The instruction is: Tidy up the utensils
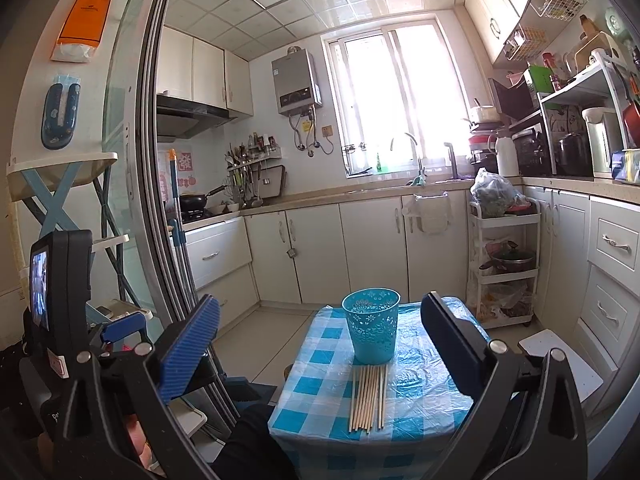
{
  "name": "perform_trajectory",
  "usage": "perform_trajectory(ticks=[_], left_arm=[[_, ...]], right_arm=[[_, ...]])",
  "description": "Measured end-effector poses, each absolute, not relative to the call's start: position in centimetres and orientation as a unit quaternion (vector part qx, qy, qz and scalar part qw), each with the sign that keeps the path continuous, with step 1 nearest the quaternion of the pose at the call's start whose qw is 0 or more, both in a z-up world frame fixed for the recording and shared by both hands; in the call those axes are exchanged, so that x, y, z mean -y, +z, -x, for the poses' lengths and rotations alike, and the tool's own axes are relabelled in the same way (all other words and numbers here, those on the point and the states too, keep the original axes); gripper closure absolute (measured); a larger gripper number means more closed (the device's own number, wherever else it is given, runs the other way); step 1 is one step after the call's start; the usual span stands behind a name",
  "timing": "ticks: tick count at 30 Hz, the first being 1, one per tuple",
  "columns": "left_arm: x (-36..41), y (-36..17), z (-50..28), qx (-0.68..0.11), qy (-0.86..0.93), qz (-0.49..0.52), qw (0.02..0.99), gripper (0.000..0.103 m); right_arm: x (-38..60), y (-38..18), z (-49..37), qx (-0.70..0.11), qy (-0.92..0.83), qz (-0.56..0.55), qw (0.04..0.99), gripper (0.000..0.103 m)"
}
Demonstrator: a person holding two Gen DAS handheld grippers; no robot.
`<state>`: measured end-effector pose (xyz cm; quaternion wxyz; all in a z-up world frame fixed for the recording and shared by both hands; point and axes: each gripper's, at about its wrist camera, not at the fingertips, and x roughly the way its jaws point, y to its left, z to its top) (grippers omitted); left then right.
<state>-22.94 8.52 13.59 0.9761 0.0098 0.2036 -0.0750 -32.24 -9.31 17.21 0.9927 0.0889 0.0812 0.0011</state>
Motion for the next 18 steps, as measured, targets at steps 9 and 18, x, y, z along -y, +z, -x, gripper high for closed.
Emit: perform_trajectory(ticks=[9,18], left_arm=[[-8.49,13.59,23.11,-0.202,-0.076,-0.011,0.976,0.008],[-8.19,13.68,23.38,-0.199,-0.082,-0.015,0.976,0.008]], right_arm=[[9.39,16.99,32.61,-0.072,0.003,-0.092,0.993,0.006],[9.44,16.99,32.64,-0.07,0.004,-0.096,0.993,0.006]])
